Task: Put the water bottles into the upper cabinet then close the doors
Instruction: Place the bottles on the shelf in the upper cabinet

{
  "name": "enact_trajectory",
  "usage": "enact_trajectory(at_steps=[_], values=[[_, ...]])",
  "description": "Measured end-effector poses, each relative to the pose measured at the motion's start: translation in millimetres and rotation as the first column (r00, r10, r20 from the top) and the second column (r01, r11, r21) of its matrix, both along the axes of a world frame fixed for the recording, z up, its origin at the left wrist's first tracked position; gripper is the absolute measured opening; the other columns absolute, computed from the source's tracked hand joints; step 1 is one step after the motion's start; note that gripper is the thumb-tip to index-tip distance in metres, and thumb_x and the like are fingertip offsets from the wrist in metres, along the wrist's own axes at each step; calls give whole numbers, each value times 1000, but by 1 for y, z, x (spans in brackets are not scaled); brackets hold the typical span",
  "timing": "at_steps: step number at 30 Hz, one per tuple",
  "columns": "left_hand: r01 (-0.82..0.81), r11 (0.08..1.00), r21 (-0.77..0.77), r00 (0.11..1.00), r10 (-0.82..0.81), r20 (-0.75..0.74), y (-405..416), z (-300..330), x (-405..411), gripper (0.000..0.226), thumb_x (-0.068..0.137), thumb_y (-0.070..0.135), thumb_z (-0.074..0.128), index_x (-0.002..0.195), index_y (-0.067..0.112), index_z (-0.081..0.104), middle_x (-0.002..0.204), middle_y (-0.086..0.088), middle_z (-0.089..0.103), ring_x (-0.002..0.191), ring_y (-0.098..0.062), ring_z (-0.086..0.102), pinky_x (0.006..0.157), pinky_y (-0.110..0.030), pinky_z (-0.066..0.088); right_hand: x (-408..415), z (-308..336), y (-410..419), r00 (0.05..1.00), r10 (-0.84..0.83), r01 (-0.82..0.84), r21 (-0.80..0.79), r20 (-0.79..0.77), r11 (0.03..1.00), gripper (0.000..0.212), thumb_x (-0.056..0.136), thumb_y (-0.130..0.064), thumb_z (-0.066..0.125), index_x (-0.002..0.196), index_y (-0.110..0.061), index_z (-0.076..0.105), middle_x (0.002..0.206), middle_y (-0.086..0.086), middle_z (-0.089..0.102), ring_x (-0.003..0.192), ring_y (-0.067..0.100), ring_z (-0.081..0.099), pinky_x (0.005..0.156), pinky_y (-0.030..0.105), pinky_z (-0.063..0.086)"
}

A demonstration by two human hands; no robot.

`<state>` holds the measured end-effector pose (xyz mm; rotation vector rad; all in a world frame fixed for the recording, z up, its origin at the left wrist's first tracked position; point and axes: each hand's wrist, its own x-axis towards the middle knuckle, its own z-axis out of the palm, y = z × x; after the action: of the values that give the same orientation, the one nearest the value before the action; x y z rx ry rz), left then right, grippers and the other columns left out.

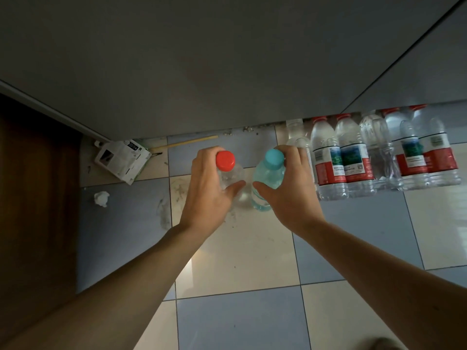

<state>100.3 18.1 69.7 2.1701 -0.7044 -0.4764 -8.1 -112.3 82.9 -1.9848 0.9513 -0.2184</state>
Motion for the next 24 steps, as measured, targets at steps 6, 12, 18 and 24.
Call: enact_trajectory(at_steps=[6,12,18,24], values=[[-12,1000,2,1000,11,22,19,-9,-12,70,77,34,86,125,41,36,119,17,42,107,0,44,81,-5,37,-23,-8,21,998,25,-20,-74,62,997,67,75,-14,86,119,-33,40,117,-10,42,105,12,47,86,10,40],[-32,999,-4,996,32,-86,17,-9,-11,74,73,40,89,128,38,38,125,8,55,114,-16,55,92,-30,54,-45,-10,28,1000,-11,10,69,15,998,73,71,-25,91,113,-45,34,115,-9,51,104,9,54,84,15,46],[-21,999,29,924,30,-381,19,-26,-5,95,66,22,95,139,32,36,132,11,55,122,-11,54,105,-44,49,-45,-37,25,996,-26,46,230,-89,972,93,66,-23,94,140,-28,38,130,-10,50,115,10,50,95,22,42],[-40,999,-22,915,28,-403,11,-55,3,79,65,26,94,127,41,49,112,21,63,103,8,58,81,-9,45,-43,-74,28,993,-100,112,316,-56,942,64,67,-14,92,106,-45,52,103,-19,62,96,-11,57,71,7,45]])
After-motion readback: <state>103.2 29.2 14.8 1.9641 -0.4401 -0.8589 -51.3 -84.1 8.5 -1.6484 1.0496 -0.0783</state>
